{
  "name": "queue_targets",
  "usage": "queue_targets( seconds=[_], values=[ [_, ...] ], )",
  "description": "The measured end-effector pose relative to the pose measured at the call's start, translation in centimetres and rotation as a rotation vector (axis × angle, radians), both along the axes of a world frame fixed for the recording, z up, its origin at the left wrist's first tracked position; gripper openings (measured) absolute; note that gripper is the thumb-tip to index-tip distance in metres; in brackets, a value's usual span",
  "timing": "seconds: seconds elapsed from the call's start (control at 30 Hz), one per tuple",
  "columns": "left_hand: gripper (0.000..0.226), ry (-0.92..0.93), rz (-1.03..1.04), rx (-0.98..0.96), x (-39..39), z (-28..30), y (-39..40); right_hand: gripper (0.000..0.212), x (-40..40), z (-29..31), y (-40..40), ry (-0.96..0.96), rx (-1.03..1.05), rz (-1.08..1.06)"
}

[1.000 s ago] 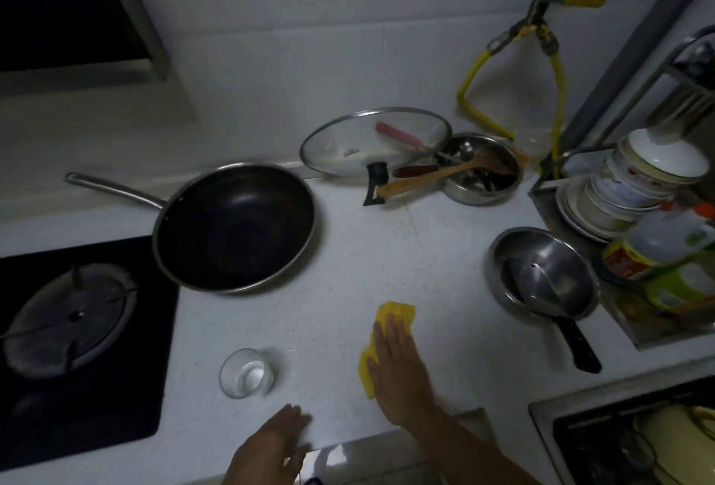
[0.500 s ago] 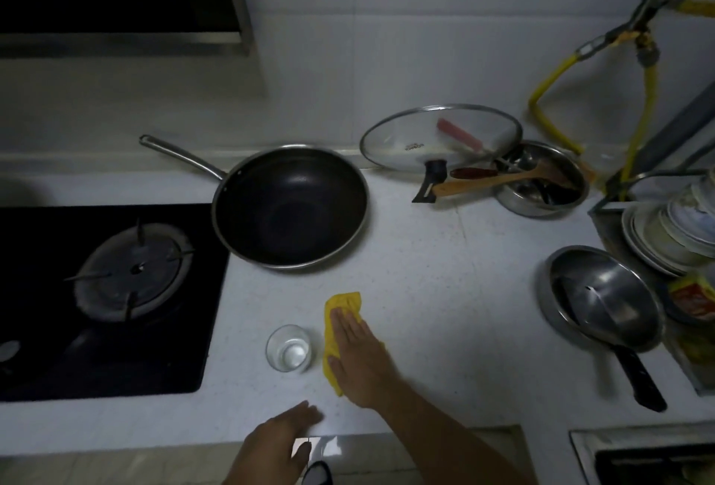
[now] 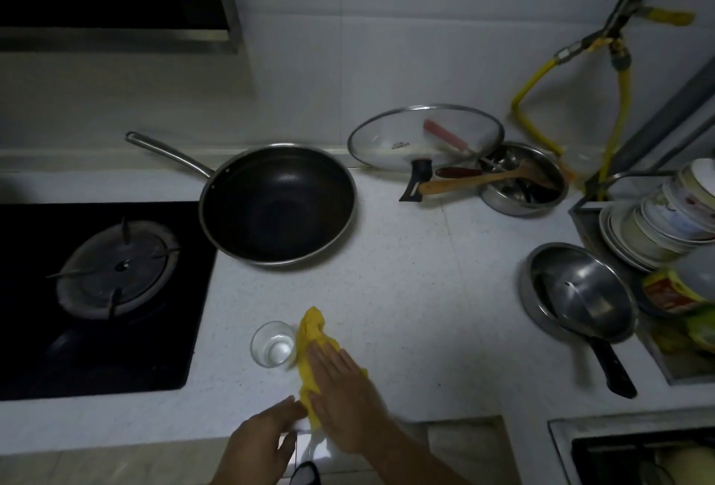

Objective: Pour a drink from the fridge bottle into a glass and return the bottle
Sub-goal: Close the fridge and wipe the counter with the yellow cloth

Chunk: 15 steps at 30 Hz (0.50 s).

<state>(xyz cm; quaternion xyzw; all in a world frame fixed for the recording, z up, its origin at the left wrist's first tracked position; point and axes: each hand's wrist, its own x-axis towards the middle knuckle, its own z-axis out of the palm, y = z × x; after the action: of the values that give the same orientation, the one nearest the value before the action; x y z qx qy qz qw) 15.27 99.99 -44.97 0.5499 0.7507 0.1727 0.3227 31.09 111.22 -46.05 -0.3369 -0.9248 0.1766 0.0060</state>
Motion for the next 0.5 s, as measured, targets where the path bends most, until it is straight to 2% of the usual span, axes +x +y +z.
queue_targets(
  seconds=[0.23,0.33,0.47,0.5],
  values=[
    [0.049,0.050,0.063,0.058,0.6,-0.6,0.1,0.062,5.5,-0.2,0.1,-0.082,-0.028,-0.039],
    [0.038,0.114,0.026,0.045,1.2,-0.1,0.6,0.054,8.5,-0.4,1.1,-0.104,0.011,-0.142],
    [0.046,0.249,-0.103,0.106,2.0,-0.4,1.3,0.046,13.1,-1.1,2.4,-0.117,0.082,-0.334],
    [0.049,0.264,-0.128,0.126,2.2,-0.6,1.4,0.051,14.4,-1.0,2.5,-0.122,0.077,-0.417]
  ],
)
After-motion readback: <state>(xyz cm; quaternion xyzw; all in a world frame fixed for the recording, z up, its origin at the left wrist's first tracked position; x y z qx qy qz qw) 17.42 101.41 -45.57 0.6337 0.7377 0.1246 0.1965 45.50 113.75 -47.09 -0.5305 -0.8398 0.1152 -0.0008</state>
